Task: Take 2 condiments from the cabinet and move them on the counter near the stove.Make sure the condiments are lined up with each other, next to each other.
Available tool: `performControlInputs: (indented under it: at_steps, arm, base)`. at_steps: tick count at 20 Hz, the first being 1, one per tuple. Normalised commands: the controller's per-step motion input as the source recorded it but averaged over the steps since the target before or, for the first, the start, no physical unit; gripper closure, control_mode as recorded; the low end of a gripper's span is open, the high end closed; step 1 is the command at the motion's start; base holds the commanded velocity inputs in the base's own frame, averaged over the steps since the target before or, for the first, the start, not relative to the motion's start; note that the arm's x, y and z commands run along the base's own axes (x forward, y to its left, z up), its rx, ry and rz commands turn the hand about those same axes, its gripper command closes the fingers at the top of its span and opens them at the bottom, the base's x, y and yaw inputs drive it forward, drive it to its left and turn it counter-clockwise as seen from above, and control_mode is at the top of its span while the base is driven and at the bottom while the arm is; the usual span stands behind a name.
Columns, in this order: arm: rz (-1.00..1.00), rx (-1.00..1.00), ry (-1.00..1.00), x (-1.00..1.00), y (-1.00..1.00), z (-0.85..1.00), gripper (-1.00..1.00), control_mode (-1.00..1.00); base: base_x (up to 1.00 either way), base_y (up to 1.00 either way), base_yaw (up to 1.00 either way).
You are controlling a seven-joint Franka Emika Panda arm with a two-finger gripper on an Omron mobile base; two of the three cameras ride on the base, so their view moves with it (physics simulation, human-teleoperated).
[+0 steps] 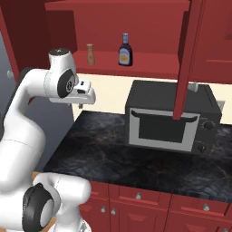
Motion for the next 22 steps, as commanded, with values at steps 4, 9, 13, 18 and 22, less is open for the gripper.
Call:
performControlInputs:
  at_steps: [4, 9, 13, 18, 22]
  arm:
    - [0.0, 0.0, -0.03, -0.06, 0.0, 0.0, -1.0, -1.0]
    - [0.02, 0.01, -0.42, -0.06, 0.0, 0.02, -1.0, -1.0]
    - [0.01, 0.11, -0.34, 0.11, 0.0, 0.29, -1.0, -1.0]
    - [0.01, 0.07, -0.12, 0.17, 0.0, 0.51, -1.0, -1.0]
    - [0.0, 0.0, 0.0, 0.21, 0.0, 0.51, -1.0, -1.0]
  base:
    - [0.0, 0.0, 0.0]
    - [0.0, 0.0, 0.0]
    - [0.0, 0.0, 0.0]
    - [0.0, 0.0, 0.0]
    - [0.0, 0.0, 0.0]
